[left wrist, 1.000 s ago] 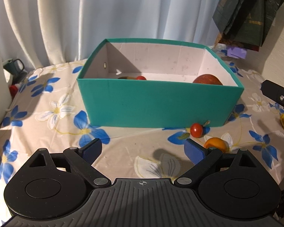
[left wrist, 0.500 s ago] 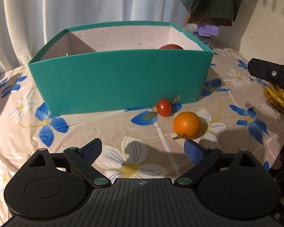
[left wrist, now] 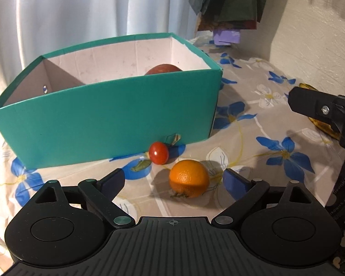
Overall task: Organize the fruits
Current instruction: 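Move the left tool to the orange beside the box and grasp it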
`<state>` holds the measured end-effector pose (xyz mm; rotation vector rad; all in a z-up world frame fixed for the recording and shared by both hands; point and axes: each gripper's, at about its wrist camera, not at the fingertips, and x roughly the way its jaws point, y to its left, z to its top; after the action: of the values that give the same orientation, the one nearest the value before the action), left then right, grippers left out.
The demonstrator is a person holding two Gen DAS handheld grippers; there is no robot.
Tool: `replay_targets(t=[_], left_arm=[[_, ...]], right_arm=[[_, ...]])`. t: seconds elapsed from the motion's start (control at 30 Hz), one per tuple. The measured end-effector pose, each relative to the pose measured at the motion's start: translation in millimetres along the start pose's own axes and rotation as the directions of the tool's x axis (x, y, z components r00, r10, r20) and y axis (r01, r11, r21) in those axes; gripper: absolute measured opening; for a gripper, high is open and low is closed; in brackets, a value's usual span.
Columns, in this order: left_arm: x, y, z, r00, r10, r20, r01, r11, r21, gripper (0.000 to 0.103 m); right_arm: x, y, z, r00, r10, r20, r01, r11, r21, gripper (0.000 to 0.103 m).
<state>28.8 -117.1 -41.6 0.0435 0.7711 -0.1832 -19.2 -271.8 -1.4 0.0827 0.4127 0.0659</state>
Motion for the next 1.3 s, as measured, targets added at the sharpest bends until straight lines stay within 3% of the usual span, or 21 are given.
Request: replay_targets(t=[0.4, 0.63, 0.8, 1.0, 1.3], left_arm=[[16, -1, 14, 1.000, -0.004, -0.025, 0.003, 0.999, -0.035, 0.092], [29, -13, 6, 0.995, -0.022, -0.095, 0.022, 1.000, -0.006, 0.074], [32, -12, 5, 0.994, -0.012, -0.104, 0.011, 1.000, -0.010, 0.067], [32, -13, 4, 0.995, -0.002, -0.099, 0.002, 1.000, -0.005, 0.047], [25, -13, 8, 0.996, 0.009, -0.089, -0.010, 1.000, -0.008, 0.046]], right_arm=[[3, -10, -3, 1.000, -0.019, -0.018, 0.020, 1.000, 0.022, 0.099], [8, -12, -3, 0.999, -0.022, -0.025, 0.023, 0.999, 0.029, 0.099], [11, -13, -4, 0.999, -0.019, -0.034, 0.021, 0.999, 0.034, 0.099], [15, -12, -5, 0.999, -0.009, -0.040, 0.010, 1.000, 0.028, 0.099], [15, -11, -3, 0.999, 0.004, -0.035, -0.003, 1.000, 0.015, 0.099]])
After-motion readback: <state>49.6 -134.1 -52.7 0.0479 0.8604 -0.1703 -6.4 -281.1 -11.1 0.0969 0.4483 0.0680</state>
